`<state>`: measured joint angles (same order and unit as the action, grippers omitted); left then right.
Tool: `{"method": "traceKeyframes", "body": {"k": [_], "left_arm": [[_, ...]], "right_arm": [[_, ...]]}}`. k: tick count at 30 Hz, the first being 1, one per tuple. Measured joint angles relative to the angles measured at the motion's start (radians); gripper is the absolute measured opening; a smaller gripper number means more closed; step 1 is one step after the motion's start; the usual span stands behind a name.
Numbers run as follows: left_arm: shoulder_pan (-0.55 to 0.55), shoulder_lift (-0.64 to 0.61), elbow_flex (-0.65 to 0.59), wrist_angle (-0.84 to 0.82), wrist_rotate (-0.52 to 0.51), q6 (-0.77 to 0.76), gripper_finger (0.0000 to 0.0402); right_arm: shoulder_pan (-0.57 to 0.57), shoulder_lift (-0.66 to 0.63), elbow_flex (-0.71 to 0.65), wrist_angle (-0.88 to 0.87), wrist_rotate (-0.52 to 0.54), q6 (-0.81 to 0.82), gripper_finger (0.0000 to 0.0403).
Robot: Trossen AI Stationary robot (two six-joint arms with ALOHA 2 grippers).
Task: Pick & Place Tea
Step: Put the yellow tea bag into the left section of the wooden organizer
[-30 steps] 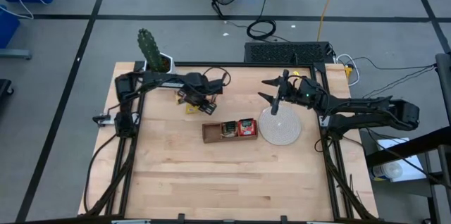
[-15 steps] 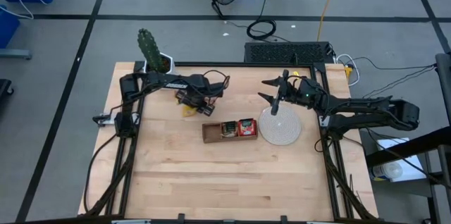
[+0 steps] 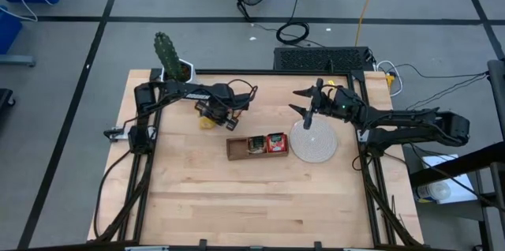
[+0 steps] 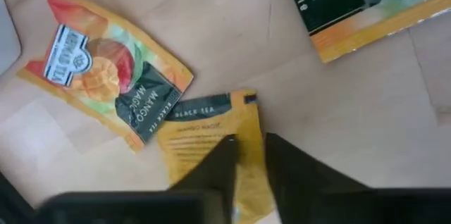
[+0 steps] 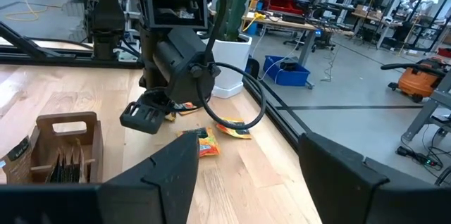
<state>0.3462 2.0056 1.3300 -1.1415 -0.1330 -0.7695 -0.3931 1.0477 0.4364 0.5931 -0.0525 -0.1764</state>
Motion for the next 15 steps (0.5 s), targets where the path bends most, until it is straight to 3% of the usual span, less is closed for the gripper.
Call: {"method": "traceKeyframes", "body": {"k": [4, 9, 15], "left_arm": [[-0.014, 0.000, 0.000, 0.007, -0.033, 0.057, 0.0011], [-0.086, -0.051, 0.017, 0.005, -0.107, 0.155, 0.0004], [-0.244, -0.221, 0.028, 0.045, -0.270, 0.216, 0.0002]], "right_arm": [[0.000, 0.000, 0.000, 0.000, 0.002, 0.000, 0.0226], [0.000, 0.000, 0.000, 0.000, 0.003, 0.000, 0.0226], [0.000, 0.000, 0.000, -0.012, 0.003, 0.026, 0.0226]]}}
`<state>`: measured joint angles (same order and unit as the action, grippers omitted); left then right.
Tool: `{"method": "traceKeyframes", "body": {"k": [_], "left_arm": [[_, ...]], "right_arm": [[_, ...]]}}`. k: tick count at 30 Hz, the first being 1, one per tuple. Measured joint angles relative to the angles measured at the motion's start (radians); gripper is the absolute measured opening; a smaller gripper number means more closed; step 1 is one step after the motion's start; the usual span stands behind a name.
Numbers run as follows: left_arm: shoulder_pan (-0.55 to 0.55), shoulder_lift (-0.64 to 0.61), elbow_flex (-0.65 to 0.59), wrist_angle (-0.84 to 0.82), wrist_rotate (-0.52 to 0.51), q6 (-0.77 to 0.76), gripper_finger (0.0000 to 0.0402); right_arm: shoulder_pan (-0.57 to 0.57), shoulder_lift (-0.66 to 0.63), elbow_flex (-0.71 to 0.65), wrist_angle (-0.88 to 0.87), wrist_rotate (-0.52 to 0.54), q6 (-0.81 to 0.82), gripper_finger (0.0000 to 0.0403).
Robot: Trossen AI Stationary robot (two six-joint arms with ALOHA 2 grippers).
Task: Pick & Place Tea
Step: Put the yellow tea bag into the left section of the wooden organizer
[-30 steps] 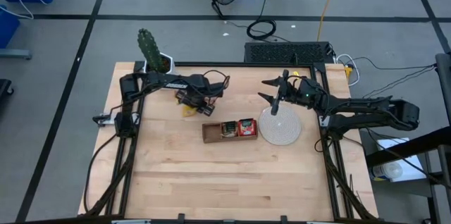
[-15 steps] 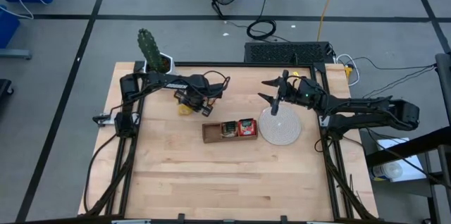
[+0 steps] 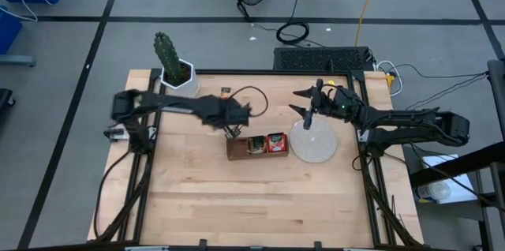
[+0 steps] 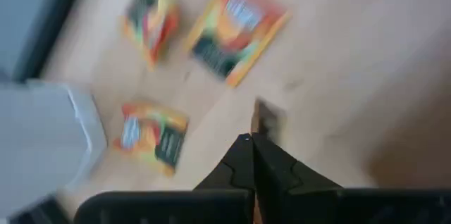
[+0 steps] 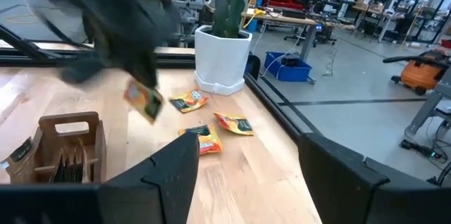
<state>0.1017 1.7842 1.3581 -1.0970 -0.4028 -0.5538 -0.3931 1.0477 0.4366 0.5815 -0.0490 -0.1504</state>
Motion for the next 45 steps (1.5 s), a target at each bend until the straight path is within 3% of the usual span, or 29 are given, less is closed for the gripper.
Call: {"method": "traceKeyframes", "body": {"k": [3, 7, 15, 24, 28, 37, 45], "left_arm": [[-0.096, -0.113, -0.028, 0.111, -0.074, 0.052, 0.0002], [-0.189, -0.238, -0.110, 0.320, -0.090, 0.154, 0.0001], [-0.257, -0.348, -0.321, 0.563, -0.211, 0.179, 0.0001], [-0.285, -0.379, -0.589, 1.097, -0.233, 0.274, 0.0001], [-0.317, -0.379, -0.628, 1.211, -0.268, 0.310, 0.0000], [-0.432, -0.379, -0.723, 1.316, -0.447, 0.272, 0.0000], [-0.483, -0.379, -0.916, 1.806, -0.418, 0.425, 0.0000]], "right_arm": [[0.000, 0.000, 0.000, -0.004, 0.000, 0.008, 0.0226], [0.000, 0.000, 0.000, -0.007, 0.000, 0.013, 0.0226], [0.000, 0.000, 0.000, -0.033, 0.001, 0.032, 0.0226], [0.000, 0.000, 0.000, -0.041, 0.001, 0.044, 0.0226], [0.000, 0.000, 0.000, -0.041, 0.001, 0.056, 0.0226], [0.000, 0.000, 0.000, -0.032, 0.002, 0.060, 0.0226], [0.000, 0.000, 0.000, -0.032, 0.002, 0.085, 0.0226]]}}
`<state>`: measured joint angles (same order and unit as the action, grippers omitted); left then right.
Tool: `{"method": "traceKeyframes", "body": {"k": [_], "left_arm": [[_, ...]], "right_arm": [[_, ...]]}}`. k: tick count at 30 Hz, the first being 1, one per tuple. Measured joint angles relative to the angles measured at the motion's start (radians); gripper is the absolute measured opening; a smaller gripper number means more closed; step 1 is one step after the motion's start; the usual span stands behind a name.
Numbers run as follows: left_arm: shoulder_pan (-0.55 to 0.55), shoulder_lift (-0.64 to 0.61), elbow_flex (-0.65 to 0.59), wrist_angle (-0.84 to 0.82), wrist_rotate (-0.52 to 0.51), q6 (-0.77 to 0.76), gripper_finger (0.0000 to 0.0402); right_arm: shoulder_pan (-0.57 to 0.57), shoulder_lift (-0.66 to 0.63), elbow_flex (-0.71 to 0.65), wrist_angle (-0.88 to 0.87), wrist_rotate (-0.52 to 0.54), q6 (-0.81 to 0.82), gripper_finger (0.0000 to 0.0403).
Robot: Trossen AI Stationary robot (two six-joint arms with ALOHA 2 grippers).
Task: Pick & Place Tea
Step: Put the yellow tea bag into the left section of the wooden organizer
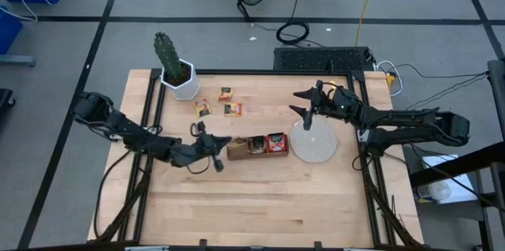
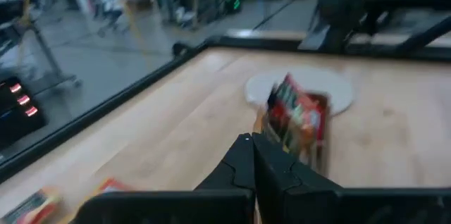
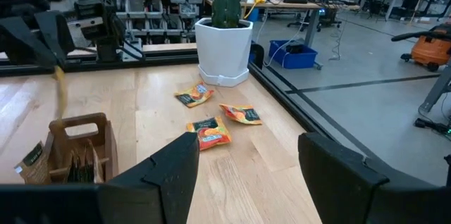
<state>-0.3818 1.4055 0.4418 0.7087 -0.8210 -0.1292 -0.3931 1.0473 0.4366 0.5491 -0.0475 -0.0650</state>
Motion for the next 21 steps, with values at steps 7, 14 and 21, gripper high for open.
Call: {"method": "traceKeyframes", "body": {"k": [7, 14, 21], "left_arm": [[0.013, 0.000, -0.116, 0.272, 0.085, 0.078, 0.0000], [0.069, 0.045, -0.147, 0.346, 0.166, 0.057, 0.0000], [0.122, 0.144, -0.142, 0.494, 0.286, 0.081, 0.0000]], "right_arm": [[0.000, 0.000, 0.000, 0.000, 0.000, 0.001, 0.0226], [0.000, 0.000, 0.000, 0.000, 0.000, 0.001, 0.0226], [0.000, 0.000, 0.000, 0.000, 0.000, 0.001, 0.0226]]}}
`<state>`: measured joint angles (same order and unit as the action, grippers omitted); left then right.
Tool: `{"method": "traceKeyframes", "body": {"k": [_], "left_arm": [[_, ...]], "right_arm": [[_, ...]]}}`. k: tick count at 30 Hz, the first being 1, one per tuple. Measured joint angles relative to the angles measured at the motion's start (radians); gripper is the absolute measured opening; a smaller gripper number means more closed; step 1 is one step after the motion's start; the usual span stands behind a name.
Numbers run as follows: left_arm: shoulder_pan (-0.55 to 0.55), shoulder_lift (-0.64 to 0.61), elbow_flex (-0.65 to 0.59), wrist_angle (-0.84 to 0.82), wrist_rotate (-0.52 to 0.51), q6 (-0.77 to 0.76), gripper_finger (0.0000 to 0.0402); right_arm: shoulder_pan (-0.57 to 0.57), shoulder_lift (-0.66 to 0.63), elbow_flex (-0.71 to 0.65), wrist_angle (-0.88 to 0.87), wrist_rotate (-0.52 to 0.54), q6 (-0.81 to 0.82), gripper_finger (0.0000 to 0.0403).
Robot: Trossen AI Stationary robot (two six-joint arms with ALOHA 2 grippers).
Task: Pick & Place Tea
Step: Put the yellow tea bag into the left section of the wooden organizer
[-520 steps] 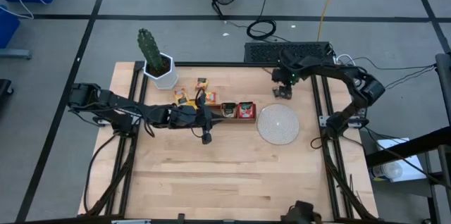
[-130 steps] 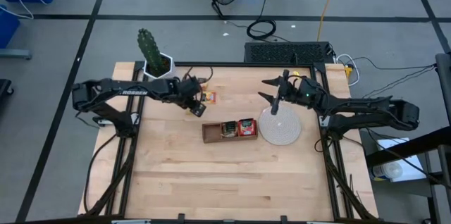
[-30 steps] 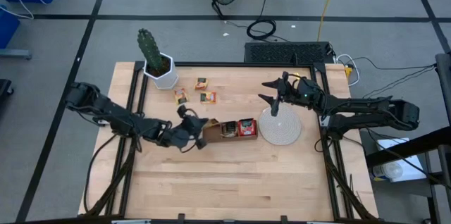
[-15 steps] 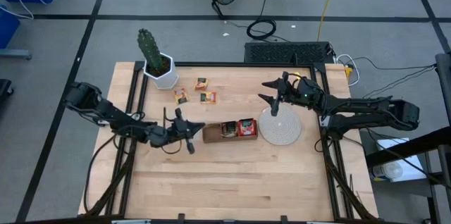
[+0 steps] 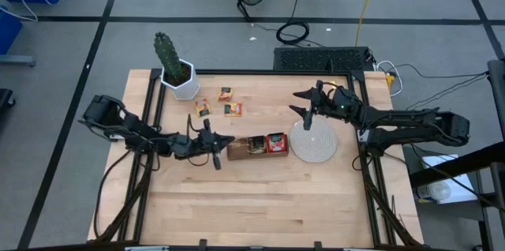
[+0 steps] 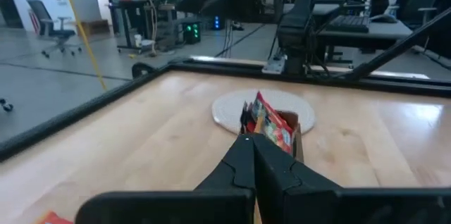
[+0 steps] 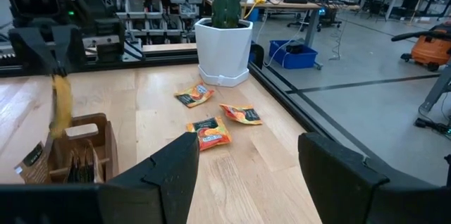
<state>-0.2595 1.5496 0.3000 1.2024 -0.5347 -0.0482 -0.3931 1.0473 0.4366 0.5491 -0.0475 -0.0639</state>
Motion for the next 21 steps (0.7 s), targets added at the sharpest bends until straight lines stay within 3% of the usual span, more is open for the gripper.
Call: {"method": "traceKeyframes", "body": {"k": [15, 21], "left_arm": [[0.037, 0.269, 0.001, 0.266, 0.060, -0.070, 0.0000], [0.040, 0.295, 0.002, 0.249, 0.045, -0.116, 0.0004]], "right_arm": [[0.000, 0.000, 0.000, 0.000, 0.000, -0.002, 0.0226], [0.000, 0.000, 0.000, 0.000, 0.000, -0.003, 0.0226]]}}
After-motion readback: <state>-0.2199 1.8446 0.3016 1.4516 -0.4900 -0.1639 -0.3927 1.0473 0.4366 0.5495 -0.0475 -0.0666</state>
